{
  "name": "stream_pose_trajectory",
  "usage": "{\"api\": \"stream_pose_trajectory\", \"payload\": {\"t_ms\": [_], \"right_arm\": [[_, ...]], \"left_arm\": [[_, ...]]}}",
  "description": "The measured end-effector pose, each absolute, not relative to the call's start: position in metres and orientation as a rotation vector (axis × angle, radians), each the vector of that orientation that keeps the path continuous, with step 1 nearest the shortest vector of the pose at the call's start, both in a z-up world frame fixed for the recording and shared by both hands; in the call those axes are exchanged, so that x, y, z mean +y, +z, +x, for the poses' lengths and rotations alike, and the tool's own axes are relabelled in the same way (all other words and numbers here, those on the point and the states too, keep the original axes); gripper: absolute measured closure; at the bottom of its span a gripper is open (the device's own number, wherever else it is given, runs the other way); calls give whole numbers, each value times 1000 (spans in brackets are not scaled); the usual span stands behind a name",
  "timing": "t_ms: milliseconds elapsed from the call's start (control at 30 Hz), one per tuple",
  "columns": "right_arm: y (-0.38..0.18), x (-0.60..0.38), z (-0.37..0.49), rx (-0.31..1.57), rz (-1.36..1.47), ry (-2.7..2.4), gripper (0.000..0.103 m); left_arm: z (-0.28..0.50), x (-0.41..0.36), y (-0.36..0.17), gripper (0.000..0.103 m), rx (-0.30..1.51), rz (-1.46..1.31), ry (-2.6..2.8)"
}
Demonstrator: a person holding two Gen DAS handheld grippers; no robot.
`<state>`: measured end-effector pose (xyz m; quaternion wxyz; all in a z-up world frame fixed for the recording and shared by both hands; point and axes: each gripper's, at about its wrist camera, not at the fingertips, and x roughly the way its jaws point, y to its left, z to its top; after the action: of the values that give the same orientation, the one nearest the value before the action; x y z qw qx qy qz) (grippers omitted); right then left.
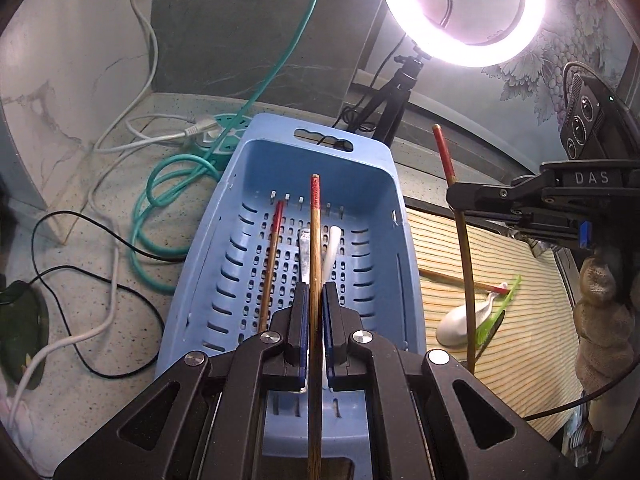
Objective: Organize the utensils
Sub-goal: 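Carry both red-tipped chopsticks into the blue basket and open both grippers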
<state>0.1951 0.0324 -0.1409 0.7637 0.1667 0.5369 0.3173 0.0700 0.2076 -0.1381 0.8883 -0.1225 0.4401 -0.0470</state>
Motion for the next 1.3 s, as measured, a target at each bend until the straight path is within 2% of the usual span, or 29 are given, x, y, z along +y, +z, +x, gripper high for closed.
{"api": "stream_pose_trajectory", "payload": {"t_ms": [433,567,633,667,700,1067,1133,1200,1300], "right_arm": [[-162,59,210,1204,320,682,96],[-161,59,211,1196,290,668,94],[-159,60,210,1190,259,666,90],[-157,60,210,1183,255,666,84],[-155,59,209,1176,254,665,83],[-145,34,199,1148,248,632,82],[-141,26,196,1131,231,621,82],[-138,17,194,1111,211,611,74],[-133,-7,188,1061,209,575,72]], "left_arm": [[85,216,-153,98,944,-291,-77],[85,214,-153,96,953,-283,-84],[86,213,-152,87,956,-279,-83],[86,212,-151,87,951,-272,-79],[86,212,-151,87,952,-270,-78],[72,200,-131,87,905,-195,-118],[69,198,-126,84,897,-193,-128],[64,194,-121,82,883,-189,-152],[59,183,-114,82,865,-163,-171]]}}
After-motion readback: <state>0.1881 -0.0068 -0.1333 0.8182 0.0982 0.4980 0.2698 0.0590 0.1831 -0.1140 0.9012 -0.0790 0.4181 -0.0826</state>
